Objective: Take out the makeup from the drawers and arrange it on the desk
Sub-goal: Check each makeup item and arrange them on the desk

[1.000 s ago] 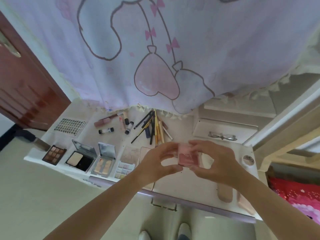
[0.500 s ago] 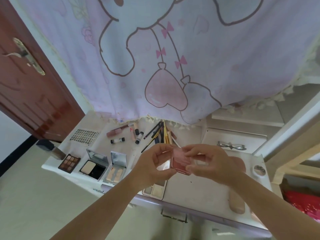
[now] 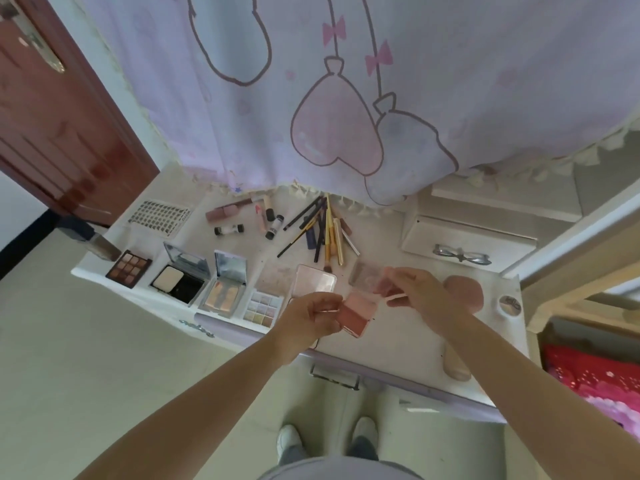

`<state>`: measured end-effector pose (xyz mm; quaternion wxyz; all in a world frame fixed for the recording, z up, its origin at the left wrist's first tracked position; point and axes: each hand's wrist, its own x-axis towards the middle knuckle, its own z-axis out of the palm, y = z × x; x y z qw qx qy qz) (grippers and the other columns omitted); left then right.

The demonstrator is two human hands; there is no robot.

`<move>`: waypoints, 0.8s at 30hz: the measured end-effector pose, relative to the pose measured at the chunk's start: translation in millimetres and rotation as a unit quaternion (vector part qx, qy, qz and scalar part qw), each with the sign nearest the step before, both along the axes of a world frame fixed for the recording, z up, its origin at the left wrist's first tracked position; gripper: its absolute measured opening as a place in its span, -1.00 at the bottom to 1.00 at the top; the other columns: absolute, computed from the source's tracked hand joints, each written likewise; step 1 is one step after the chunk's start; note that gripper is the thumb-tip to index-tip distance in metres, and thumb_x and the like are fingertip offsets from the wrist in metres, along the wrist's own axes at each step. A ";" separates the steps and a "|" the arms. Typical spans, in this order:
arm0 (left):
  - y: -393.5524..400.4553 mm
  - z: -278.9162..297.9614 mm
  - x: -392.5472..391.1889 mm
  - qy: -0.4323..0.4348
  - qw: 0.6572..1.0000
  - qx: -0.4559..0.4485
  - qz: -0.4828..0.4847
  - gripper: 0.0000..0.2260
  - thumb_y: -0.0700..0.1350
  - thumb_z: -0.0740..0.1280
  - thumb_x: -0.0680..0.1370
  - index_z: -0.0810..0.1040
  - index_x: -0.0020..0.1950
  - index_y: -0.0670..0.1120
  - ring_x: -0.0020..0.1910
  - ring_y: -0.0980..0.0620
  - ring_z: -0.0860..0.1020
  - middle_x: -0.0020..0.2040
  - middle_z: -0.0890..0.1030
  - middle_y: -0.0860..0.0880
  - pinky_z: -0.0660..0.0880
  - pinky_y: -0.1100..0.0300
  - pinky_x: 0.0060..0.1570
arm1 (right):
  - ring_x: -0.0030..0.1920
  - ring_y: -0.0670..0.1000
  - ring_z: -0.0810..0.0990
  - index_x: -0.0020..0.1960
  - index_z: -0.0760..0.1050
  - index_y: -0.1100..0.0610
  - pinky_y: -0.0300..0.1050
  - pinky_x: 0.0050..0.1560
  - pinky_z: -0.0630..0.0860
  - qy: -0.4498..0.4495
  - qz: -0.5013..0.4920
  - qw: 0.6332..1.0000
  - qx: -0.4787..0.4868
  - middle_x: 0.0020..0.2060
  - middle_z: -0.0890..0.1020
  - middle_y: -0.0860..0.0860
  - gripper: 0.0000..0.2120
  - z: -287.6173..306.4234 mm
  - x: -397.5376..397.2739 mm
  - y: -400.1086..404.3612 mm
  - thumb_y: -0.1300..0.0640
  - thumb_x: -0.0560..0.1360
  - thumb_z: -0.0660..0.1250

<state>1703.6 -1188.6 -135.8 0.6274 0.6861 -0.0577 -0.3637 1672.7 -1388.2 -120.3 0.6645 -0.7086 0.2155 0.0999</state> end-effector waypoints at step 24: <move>-13.4 -101.7 -31.1 -0.036 0.934 0.338 0.114 -0.87 -0.33 0.27 0.41 0.54 -0.08 -0.22 -0.23 0.06 0.42 -0.26 0.47 0.00 0.27 0.42 -0.42 | -0.26 0.00 0.50 -0.13 0.55 0.17 -0.23 -0.23 0.47 0.087 0.073 0.986 -0.122 -0.31 0.57 0.00 -0.89 -113.9 21.6 18.6 0.20 0.51 0.26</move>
